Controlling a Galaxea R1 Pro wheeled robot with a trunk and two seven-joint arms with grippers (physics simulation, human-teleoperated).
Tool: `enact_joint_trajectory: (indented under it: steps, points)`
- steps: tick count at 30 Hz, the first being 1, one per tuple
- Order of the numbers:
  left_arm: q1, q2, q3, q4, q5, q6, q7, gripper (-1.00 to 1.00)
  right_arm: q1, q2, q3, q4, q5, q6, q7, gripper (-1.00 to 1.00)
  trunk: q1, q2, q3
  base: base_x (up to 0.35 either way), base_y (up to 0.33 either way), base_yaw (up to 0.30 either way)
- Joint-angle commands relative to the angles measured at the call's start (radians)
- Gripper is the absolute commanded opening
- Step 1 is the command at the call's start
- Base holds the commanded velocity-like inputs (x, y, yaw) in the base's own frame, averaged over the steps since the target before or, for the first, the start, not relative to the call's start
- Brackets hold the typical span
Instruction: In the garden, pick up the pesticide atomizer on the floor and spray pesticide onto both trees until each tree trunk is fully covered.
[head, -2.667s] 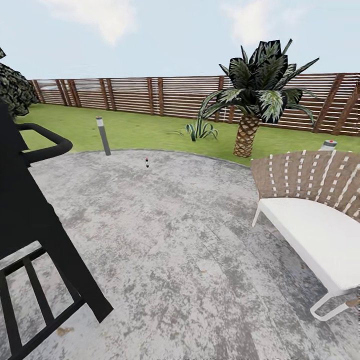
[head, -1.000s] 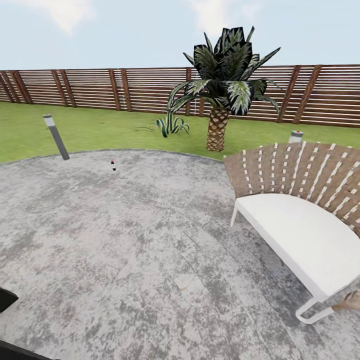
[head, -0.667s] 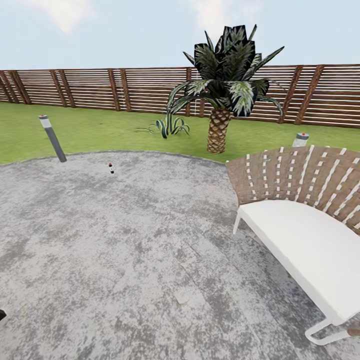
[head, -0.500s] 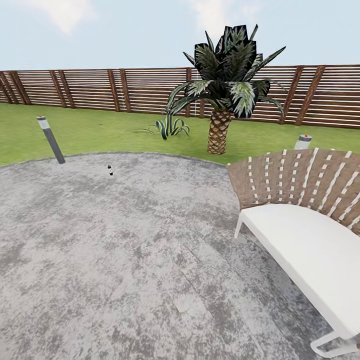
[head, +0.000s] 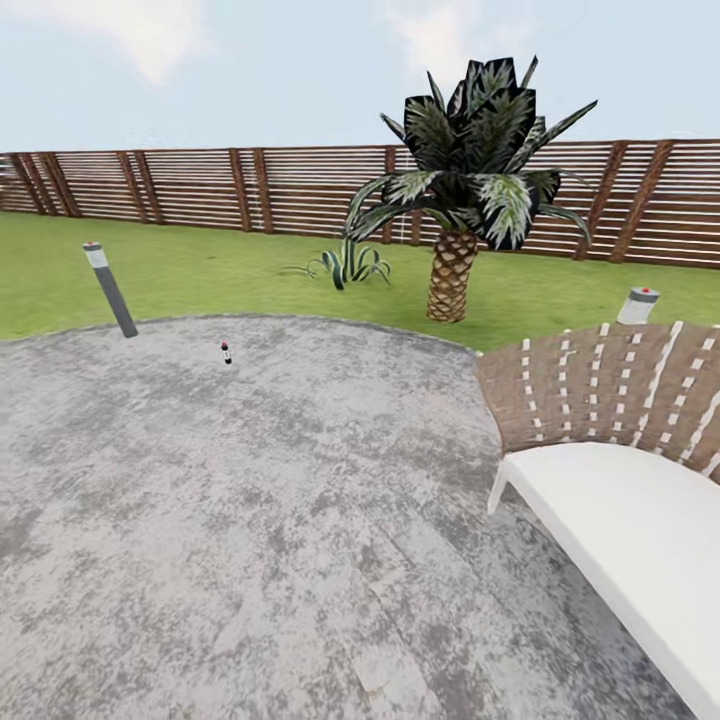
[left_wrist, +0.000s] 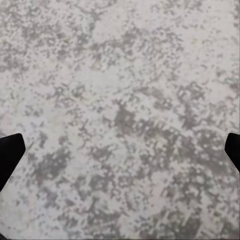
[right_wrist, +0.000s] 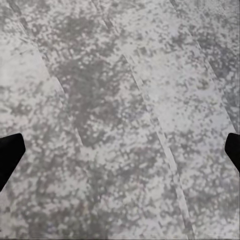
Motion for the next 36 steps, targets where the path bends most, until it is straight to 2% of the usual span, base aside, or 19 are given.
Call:
enact_joint_trajectory:
  steps: [1, 10, 25, 36]
  points:
    - [0.0, 0.0, 0.002, 0.0, 0.0, 0.0, 0.0, 1.0, 0.0, 0.0, 0.0, 0.0, 0.0, 0.0, 0.0, 1.0, 0.0, 0.0, 0.001, 0.339, 0.0, 0.181]
    - [0.0, -0.001, 0.004, 0.0, 0.0, -0.001, 0.0, 1.0, 0.0, 0.0, 0.0, 0.0, 0.0, 0.0, 0.0, 1.0, 0.0, 0.0, 0.011, 0.339, 0.0, 0.171]
    - [0.0, -0.001, 0.004, 0.0, 0.0, -0.001, 0.0, 1.0, 0.0, 0.0, 0.0, 0.0, 0.0, 0.0, 0.0, 1.0, 0.0, 0.0, 0.012, 0.339, 0.0, 0.024]
    - [0.0, 0.0, 0.004, 0.0, 0.0, -0.001, 0.0, 1.0, 0.0, 0.0, 0.0, 0.0, 0.0, 0.0, 0.0, 1.0, 0.0, 0.0, 0.012, 0.339, 0.0, 0.25]
